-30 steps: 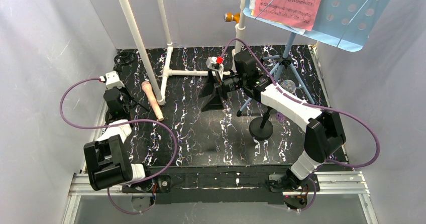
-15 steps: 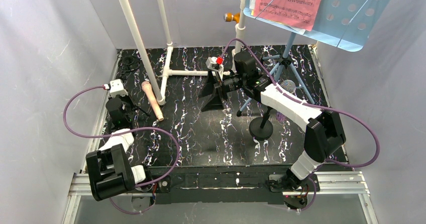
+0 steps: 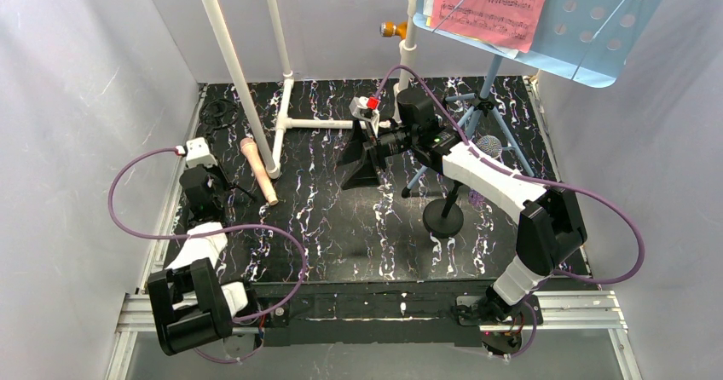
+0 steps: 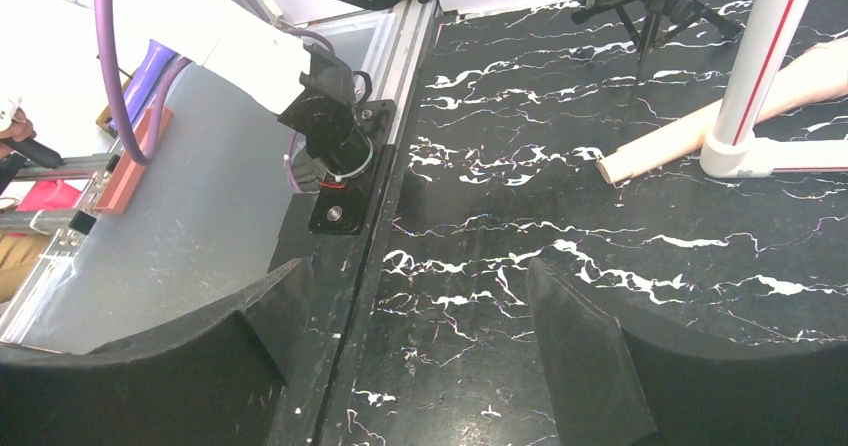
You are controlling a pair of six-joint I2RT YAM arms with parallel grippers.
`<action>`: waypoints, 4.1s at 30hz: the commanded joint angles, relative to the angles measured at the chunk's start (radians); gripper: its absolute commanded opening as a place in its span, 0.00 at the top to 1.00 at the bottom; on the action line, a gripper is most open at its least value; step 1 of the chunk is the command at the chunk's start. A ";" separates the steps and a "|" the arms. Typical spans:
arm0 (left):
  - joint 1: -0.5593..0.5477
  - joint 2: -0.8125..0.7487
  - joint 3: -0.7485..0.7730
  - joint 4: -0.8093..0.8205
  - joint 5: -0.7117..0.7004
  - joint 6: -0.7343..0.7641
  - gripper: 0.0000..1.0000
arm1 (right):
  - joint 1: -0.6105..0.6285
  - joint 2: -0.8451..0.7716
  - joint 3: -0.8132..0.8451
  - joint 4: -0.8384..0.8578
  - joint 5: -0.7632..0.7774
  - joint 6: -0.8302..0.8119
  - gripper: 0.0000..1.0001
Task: Pack up the instrument practice props
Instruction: Place the microphone stand at the center of the board, then pick up the microphone stand with the microphone from the center of the board.
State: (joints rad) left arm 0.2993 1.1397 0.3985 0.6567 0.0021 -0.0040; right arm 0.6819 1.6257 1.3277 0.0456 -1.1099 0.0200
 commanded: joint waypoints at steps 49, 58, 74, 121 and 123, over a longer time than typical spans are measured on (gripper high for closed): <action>-0.462 -0.622 0.139 -0.916 0.575 -0.499 0.02 | 0.080 -0.038 0.273 -0.531 -0.028 -0.338 0.07; -0.973 -0.448 0.081 -0.603 0.254 -0.453 0.02 | 0.082 -0.069 0.581 -0.882 0.300 -0.544 0.04; -1.284 0.427 0.524 -0.026 0.232 -0.018 0.02 | 0.077 -0.215 0.666 -1.003 0.386 -0.590 0.02; -1.311 0.693 0.689 0.366 0.407 -0.191 1.00 | 0.015 -0.258 0.579 -1.008 0.276 -0.604 0.02; -1.322 0.626 0.650 0.345 0.386 -0.165 1.00 | 0.013 -0.257 0.591 -1.027 0.256 -0.617 0.02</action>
State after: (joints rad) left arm -1.0000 1.9324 1.0988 1.0008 0.4137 -0.1940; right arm 0.7017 1.3888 1.9022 -0.9562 -0.8051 -0.5690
